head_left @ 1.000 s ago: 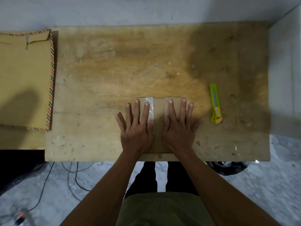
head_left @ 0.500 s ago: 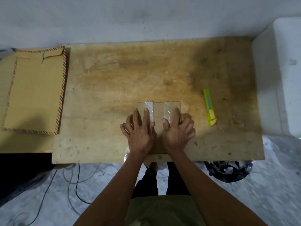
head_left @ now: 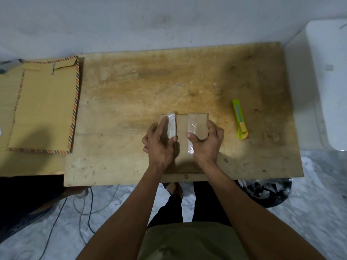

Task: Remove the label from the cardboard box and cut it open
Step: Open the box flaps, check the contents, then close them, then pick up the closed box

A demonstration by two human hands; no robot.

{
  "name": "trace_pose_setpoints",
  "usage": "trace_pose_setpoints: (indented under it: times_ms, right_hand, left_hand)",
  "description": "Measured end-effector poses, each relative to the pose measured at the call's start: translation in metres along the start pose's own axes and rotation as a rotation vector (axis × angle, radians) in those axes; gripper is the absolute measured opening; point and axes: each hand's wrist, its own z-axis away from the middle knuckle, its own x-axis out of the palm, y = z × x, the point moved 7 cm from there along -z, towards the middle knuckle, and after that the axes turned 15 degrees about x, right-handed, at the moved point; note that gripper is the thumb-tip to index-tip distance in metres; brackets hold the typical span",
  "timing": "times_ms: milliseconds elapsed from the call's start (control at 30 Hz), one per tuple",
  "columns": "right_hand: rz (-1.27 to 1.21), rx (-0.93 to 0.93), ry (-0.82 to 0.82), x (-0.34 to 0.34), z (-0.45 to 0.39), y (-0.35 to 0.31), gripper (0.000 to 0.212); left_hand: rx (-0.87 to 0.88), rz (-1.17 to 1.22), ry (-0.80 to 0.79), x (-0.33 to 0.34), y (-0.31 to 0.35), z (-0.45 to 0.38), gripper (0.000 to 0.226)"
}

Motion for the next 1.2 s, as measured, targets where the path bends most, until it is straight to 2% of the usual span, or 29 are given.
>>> trace_pose_setpoints:
  times_ms: [167,267,333,433,533,600,667,767,833,1033,1200]
  right_hand:
    - [-0.109,-0.069,-0.088,-0.012,0.013,-0.020,0.076]
    - [-0.171,-0.122,-0.150,-0.019,0.022,-0.046,0.076]
    - [-0.213,-0.157,-0.147,-0.026,0.031,-0.067,0.078]
    - [-0.272,-0.158,-0.079,-0.035,0.046,-0.088,0.076]
    - [-0.288,-0.149,-0.037,-0.044,0.058,-0.092,0.062]
    - [-0.219,-0.186,-0.075,-0.049,0.063,-0.094,0.049]
    - [-0.167,-0.225,-0.123,-0.060,0.065,-0.095,0.050]
    - [-0.203,-0.206,-0.152,-0.086,0.065,-0.084,0.065]
    - [-0.223,-0.139,-0.115,-0.109,0.064,-0.063,0.068]
    - [-0.267,0.041,0.149,-0.201,0.058,0.016,0.071]
    - [-0.246,0.156,0.361,-0.300,0.052,0.097,0.073]
  left_hand:
    - [0.144,0.237,0.079,-0.026,0.026,-0.005,0.062]
    - [0.130,0.234,0.073,-0.053,0.026,-0.017,0.082]
    - [0.084,0.319,0.051,-0.067,0.028,-0.021,0.089]
    - [0.056,0.456,0.015,-0.073,0.039,-0.020,0.077]
    - [0.162,0.376,0.012,-0.077,0.055,-0.020,0.071]
    - [0.203,0.323,0.039,-0.077,0.062,-0.021,0.068]
    - [0.222,0.347,0.062,-0.073,0.072,-0.021,0.066]
    - [0.243,0.384,0.041,-0.056,0.094,-0.019,0.066]
    - [0.275,0.365,0.006,-0.039,0.116,-0.012,0.066]
    - [0.389,0.273,-0.275,0.054,0.191,0.031,0.071]
    - [0.514,0.110,-0.422,0.152,0.253,0.092,0.074]
